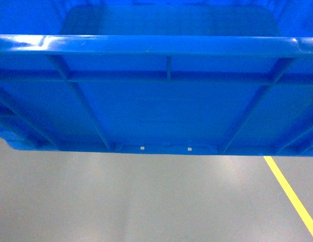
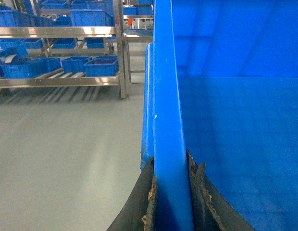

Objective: Place box next to blue box on left shelf

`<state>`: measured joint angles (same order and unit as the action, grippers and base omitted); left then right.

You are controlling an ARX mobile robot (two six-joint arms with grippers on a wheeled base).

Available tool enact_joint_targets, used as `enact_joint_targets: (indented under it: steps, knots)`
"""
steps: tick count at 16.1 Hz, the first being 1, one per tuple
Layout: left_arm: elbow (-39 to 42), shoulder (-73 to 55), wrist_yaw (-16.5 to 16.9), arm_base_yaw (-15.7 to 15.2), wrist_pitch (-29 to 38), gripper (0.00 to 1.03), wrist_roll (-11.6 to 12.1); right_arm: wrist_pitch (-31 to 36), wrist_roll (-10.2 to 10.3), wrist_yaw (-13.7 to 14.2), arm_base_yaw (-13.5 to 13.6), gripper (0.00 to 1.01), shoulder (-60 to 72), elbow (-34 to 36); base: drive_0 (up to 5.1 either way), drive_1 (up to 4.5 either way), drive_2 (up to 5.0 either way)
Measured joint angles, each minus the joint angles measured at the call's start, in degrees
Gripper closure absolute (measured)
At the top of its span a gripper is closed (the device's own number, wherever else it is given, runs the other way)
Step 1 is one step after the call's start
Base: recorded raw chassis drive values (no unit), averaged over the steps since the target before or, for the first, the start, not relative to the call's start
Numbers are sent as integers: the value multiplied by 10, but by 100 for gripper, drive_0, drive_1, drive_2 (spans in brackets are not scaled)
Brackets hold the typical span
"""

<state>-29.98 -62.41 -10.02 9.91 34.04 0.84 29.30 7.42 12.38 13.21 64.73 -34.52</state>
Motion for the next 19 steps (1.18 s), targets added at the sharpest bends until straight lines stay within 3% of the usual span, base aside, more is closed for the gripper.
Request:
enact_joint_targets:
  steps: [2, 19]
  knots:
    - [0, 0, 0, 0, 2, 92, 0, -2, 0, 0, 0, 90, 0, 0, -149, -149, -149]
    - [0, -2, 2, -2, 0, 92, 0, -1, 0, 1, 2, 90, 0, 0, 10, 410, -390]
